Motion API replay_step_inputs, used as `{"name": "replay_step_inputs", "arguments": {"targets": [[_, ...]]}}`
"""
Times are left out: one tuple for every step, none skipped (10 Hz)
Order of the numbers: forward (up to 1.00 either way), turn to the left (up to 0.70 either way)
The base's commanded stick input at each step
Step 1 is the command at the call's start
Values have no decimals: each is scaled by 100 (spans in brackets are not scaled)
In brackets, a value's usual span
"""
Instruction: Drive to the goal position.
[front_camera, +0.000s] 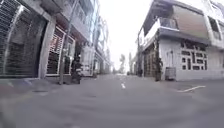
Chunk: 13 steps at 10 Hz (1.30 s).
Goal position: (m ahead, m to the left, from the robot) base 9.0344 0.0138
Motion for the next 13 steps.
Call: {"name": "replay_step_inputs", "arguments": {"targets": [[100,8],[100,32],[100,40],[100,40],[100,18],[100,0],[100,0],[100,0],[100,0],[100,0],[100,0],[100,0],[100,0]]}}
